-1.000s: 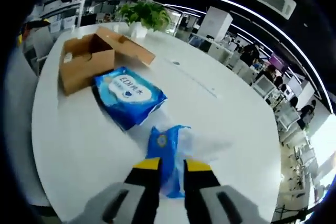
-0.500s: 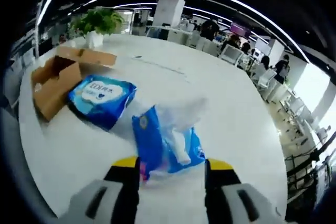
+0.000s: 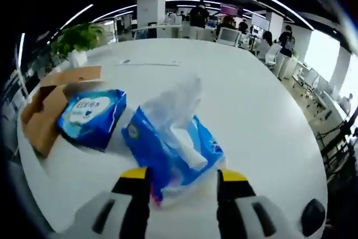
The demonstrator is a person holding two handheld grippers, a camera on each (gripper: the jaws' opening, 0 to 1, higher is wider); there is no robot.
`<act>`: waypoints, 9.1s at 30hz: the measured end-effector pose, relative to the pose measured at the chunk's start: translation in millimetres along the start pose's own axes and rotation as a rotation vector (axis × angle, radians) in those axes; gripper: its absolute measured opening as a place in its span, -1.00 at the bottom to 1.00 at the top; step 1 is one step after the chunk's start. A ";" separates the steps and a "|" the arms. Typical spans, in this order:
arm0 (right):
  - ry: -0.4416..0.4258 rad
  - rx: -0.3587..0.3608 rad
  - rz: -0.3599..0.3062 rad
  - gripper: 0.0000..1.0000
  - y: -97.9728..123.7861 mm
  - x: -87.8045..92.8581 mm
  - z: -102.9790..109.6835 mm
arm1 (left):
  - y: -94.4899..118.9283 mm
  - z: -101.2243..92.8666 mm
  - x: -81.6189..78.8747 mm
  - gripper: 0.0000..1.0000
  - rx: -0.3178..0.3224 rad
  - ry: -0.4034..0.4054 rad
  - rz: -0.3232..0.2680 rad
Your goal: Operate the shoe box by opening the lid, removing the specified soft item, and placing it in the target area until the item is outside and the box remains undamaged.
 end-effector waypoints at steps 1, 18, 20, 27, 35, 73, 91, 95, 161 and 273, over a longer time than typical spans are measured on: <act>0.020 -0.013 -0.002 -0.07 -0.7 -0.3 -1.4 | -0.1 0.1 0.1 0.99 0.000 0.001 0.001; 0.233 -0.227 0.032 -0.11 -13.0 -10.6 -19.6 | 0.6 0.2 2.5 1.00 -0.014 0.002 0.025; 0.272 -0.263 0.031 -0.11 -14.8 -12.9 -21.7 | 0.6 1.0 3.8 0.99 -0.015 0.001 0.033; 0.383 -0.356 0.050 -0.11 -21.5 -21.4 -29.1 | 0.5 4.3 7.2 1.00 -0.019 0.008 0.046; 0.512 -0.410 0.088 -0.16 -30.7 -37.2 -30.9 | 0.0 4.7 7.9 1.00 -0.024 0.012 0.057; 0.385 -0.347 0.101 -0.26 -21.6 -32.0 -21.9 | 1.5 0.1 -3.1 1.00 -0.025 0.026 0.002; 0.440 -0.308 0.068 -0.22 10.1 -28.9 -7.9 | 2.0 3.5 -0.8 1.00 -0.023 0.016 -0.020; 0.455 -0.296 0.031 -0.21 25.6 -37.1 0.3 | 1.7 4.8 2.4 1.00 -0.025 0.008 -0.002; 1.046 -0.836 -0.055 -0.26 34.2 -113.7 283.3 | 3.6 10.5 7.5 1.00 -0.018 0.022 -0.039; 1.002 -1.012 0.176 -0.57 -22.0 -86.8 350.5 | 1.5 0.9 -2.8 1.00 -0.030 0.019 -0.024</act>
Point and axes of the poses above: the point that each gripper's makers call its tool centre point, and the gripper's own axes: y roughly backward along the fingers, z roughly to its left, x roughly out of its underside, the point moved 7 cm from there along y, roughly backward along the fingers, and after that the axes turned 1 degree about z, right-handed, at the moved point
